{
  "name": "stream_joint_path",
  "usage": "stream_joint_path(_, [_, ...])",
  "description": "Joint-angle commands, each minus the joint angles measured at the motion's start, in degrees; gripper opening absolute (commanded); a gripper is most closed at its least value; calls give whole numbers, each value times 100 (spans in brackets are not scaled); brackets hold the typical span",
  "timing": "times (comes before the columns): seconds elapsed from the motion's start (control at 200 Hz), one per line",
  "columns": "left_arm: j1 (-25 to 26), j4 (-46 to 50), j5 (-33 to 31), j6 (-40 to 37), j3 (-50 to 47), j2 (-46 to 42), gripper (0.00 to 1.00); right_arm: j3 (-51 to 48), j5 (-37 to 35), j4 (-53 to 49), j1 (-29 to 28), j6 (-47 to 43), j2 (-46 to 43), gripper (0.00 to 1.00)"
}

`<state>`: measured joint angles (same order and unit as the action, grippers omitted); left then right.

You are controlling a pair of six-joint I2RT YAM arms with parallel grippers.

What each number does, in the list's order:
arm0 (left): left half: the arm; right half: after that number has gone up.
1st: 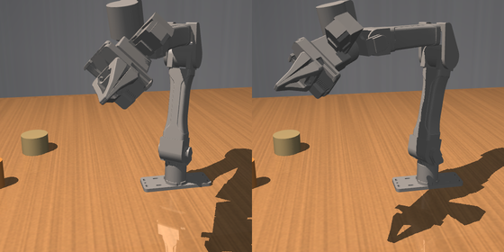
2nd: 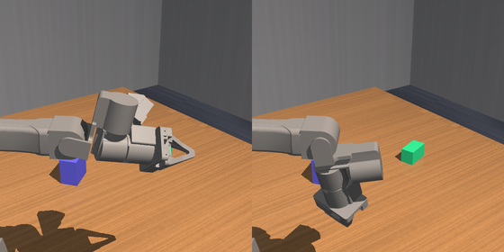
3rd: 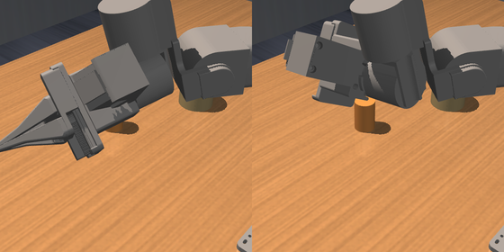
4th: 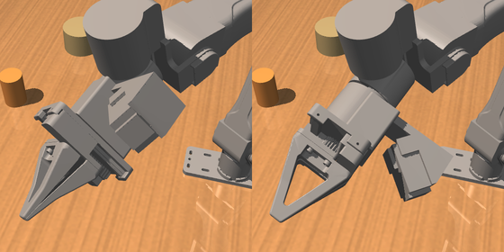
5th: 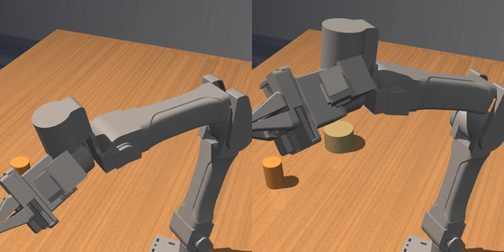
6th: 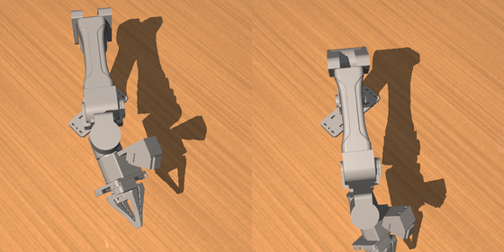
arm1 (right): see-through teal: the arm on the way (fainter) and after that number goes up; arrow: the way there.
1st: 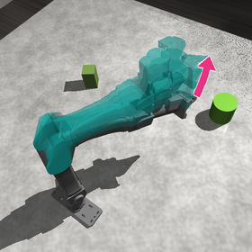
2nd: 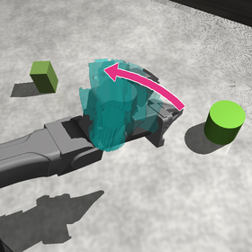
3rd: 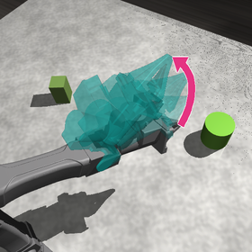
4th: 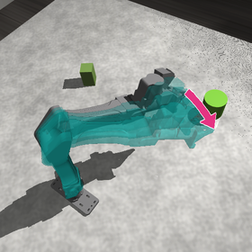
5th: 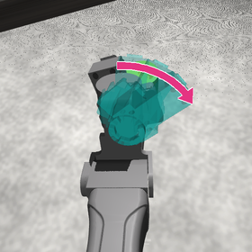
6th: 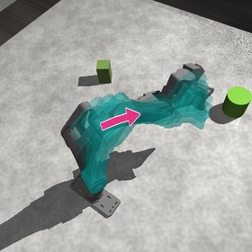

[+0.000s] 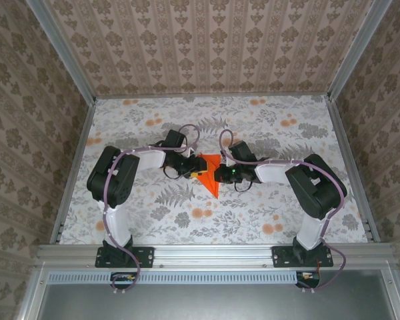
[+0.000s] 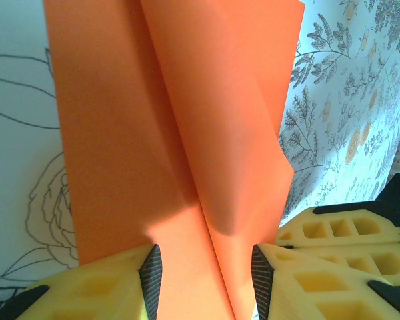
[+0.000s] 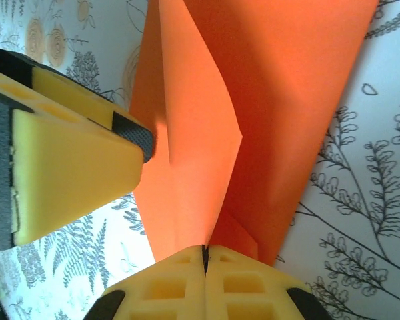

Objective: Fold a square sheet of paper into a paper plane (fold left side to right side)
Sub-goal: Fourth fold the wing at the center of the table.

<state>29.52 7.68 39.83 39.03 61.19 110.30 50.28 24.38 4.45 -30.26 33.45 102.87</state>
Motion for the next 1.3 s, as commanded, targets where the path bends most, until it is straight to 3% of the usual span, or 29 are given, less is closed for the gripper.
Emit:
stream_joint_path(0.0, [28, 256, -116, -18, 46, 114, 44, 147, -220, -324, -7, -119, -24, 2])
stream_joint_path(1.295, [12, 373, -104, -143, 79, -181, 44, 380, -547, -1064, -19, -256, 391, 2])
